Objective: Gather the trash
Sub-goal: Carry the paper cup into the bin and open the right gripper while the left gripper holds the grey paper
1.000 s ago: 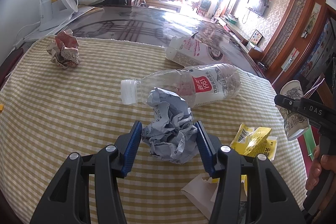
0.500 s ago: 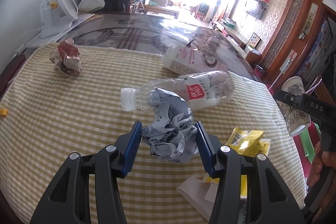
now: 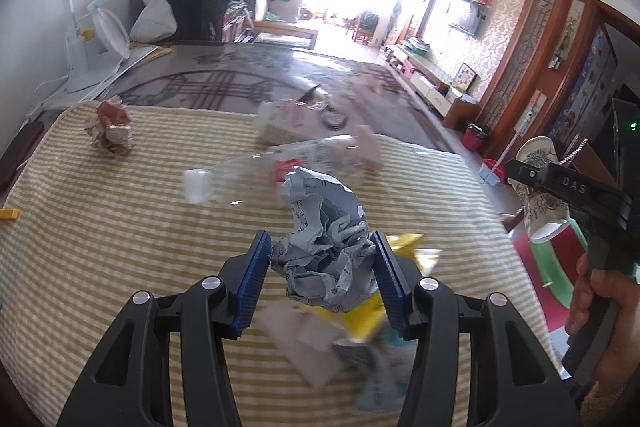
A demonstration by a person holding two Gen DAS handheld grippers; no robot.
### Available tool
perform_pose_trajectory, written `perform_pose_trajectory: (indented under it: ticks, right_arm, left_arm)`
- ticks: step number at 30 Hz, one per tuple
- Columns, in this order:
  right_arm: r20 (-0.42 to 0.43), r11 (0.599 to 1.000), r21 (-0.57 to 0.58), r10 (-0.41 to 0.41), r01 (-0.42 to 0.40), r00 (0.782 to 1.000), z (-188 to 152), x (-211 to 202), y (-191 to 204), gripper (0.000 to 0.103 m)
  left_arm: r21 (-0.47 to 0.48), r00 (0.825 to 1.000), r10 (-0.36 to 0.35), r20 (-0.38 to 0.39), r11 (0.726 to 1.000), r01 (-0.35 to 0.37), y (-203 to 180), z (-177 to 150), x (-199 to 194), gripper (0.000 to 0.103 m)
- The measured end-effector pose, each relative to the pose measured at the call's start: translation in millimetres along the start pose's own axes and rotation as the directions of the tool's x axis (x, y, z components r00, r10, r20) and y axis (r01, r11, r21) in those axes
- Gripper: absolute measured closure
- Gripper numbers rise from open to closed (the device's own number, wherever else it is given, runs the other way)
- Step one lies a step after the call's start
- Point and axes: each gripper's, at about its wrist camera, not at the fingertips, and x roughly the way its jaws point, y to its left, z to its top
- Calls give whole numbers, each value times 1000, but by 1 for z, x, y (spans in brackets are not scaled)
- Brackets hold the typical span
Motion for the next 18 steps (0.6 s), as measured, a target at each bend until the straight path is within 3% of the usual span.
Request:
perform_pose_trajectory:
  ticks: [11, 18]
  right_arm:
    - [75, 983, 159, -105, 92, 992, 0, -57, -100, 58]
    - [38, 955, 235, -196, 182, 980, -19, -78, -166, 58]
  left_arm:
    - [91, 996, -81, -22, 992, 83, -81, -12, -5, 54]
    - [152, 989, -137, -61, 978, 145, -133, -21, 2, 54]
